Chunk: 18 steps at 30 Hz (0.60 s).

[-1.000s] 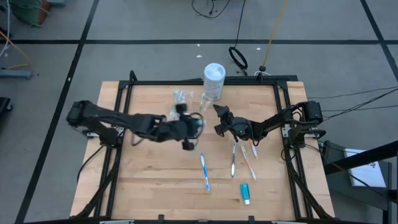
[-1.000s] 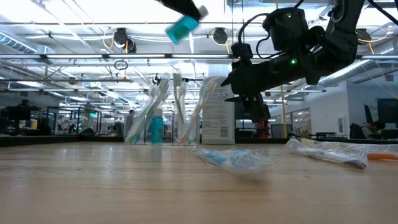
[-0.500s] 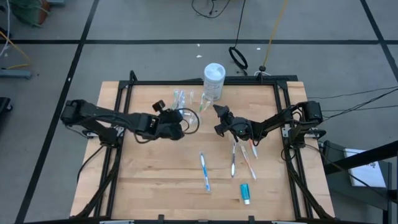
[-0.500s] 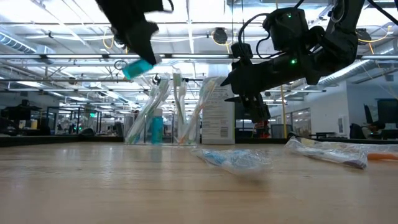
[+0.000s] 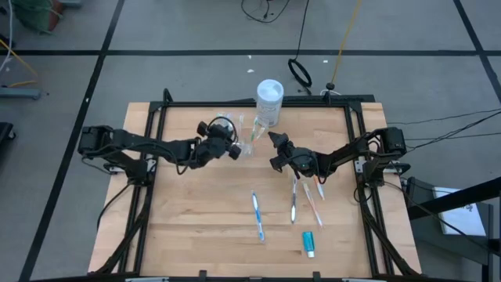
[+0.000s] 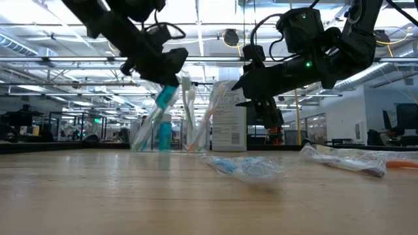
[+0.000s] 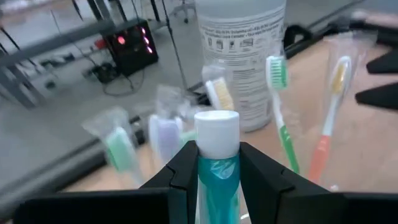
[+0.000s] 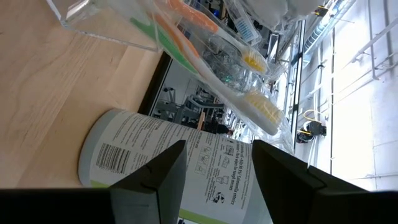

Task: Pick & Place toothbrushing station
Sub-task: Put the blue mouthwash into the transparent organizer

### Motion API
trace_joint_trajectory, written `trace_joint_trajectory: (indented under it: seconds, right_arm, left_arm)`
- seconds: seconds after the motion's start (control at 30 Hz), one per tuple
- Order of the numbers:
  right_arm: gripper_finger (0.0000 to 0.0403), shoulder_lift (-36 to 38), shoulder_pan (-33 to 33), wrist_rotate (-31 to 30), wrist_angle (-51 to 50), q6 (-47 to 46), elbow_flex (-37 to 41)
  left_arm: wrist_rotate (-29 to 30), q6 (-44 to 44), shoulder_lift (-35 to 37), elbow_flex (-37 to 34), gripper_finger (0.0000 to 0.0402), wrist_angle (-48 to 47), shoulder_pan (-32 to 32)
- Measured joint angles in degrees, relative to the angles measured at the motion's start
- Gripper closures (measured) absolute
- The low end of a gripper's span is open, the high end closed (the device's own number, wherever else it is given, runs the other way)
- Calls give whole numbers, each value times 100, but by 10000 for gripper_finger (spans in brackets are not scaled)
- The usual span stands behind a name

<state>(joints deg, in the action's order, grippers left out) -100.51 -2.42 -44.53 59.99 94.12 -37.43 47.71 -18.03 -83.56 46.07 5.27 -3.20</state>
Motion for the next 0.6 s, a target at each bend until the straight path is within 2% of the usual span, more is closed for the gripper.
trace_joint_trajectory:
  seconds: [0.1, 0.27, 0.4, 0.5, 0.6]
  right_arm:
    - [227, 0, 0, 2, -4, 1, 0]
    - [227, -1, 0, 54, 1, 1, 0]
    - [227, -2, 2, 131, 1, -45, 0]
    - [227, -2, 24, 125, 0, -57, 0]
    - [227, -2, 24, 125, 2, -50, 0]
  left_arm:
    - [-199, -222, -49, -278, 313, 380, -16]
    - [-135, -311, -46, -548, 313, 1116, -5]
    - [30, -9, -74, -613, 313, 1332, -150]
    - [20, -98, -203, -661, 313, 1291, -242]
    - [-271, -109, -487, -652, 313, 1808, -280]
